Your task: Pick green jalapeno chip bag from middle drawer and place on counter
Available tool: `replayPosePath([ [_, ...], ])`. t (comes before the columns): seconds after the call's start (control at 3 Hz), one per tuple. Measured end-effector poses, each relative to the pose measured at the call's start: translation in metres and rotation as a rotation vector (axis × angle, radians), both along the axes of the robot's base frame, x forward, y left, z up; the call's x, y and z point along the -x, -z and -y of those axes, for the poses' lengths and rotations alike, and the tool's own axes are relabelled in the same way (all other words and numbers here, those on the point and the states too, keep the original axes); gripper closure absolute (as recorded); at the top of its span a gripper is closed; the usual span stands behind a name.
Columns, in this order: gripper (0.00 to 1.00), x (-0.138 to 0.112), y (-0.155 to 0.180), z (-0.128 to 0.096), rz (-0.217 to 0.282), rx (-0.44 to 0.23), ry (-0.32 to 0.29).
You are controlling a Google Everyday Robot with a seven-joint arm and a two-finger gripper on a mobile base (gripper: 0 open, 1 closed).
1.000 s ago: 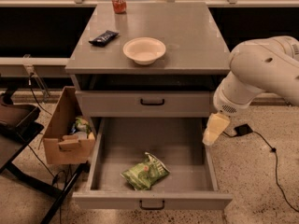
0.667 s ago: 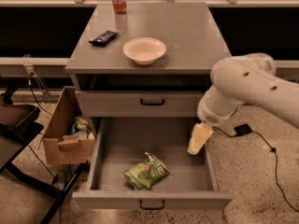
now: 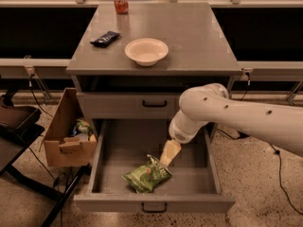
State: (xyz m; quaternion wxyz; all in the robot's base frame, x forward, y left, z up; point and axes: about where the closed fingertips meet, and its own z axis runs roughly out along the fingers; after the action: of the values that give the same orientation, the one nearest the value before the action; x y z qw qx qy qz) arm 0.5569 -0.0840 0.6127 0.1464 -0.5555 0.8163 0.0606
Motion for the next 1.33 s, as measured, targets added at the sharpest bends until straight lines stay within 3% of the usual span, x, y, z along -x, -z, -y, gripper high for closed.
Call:
replayPosePath([
  [0.67, 0.0, -0.018, 0.107, -0.073, -0.091, 0.032, 0.019],
  [1.33, 0.0, -0.012, 0.165, -0.118, -0.15, 0.041, -0.006],
])
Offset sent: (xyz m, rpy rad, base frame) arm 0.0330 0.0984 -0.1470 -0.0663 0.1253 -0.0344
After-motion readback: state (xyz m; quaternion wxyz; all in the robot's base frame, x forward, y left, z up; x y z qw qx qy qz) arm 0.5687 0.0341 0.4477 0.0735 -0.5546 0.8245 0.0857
